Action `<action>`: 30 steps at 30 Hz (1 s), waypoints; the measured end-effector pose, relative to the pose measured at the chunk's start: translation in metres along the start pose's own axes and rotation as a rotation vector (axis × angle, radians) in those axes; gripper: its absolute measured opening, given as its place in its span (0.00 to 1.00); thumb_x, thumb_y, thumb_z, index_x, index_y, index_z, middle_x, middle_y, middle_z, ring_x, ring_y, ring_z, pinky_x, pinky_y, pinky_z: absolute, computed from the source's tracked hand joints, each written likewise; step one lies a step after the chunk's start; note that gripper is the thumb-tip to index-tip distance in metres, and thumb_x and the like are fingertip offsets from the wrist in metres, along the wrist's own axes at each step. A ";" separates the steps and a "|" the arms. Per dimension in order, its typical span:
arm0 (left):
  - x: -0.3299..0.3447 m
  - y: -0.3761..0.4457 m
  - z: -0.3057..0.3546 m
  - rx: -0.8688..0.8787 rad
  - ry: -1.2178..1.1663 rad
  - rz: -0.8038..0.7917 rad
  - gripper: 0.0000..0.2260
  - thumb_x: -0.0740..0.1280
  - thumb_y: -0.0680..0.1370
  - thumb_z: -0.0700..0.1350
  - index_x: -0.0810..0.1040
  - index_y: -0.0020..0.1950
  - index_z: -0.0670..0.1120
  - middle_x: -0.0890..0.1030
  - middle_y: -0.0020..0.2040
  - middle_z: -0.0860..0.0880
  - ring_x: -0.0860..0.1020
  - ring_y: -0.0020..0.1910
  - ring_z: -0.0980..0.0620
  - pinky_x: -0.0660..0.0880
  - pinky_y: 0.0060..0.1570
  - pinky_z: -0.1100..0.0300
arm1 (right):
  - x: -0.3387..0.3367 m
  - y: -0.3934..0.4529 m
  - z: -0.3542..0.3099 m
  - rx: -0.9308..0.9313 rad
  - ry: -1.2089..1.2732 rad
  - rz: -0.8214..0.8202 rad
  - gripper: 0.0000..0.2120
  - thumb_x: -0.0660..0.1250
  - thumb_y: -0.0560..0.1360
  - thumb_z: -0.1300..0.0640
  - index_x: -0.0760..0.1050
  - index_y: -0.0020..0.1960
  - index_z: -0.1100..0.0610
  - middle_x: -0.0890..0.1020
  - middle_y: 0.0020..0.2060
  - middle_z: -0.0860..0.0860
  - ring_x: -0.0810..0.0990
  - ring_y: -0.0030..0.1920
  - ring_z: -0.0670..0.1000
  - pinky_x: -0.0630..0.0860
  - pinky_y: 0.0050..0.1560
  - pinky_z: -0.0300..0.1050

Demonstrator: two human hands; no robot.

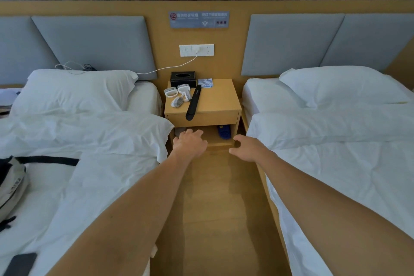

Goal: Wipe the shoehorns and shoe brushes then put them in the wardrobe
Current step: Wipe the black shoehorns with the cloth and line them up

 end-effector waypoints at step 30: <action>-0.103 0.387 -0.032 -0.281 0.003 -0.001 0.22 0.56 0.81 0.56 0.61 0.74 0.53 0.69 0.70 0.44 0.71 0.66 0.41 0.70 0.65 0.42 | -0.116 0.435 -0.051 -0.121 -0.082 -0.202 0.30 0.63 0.80 0.47 0.59 0.79 0.51 0.67 0.75 0.54 0.68 0.73 0.57 0.69 0.68 0.50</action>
Point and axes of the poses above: each hand's wrist, its own y-axis towards the middle knuckle, its own x-axis out of the palm, z = x × y, the point moved 6 cm from there along y, towards the middle knuckle
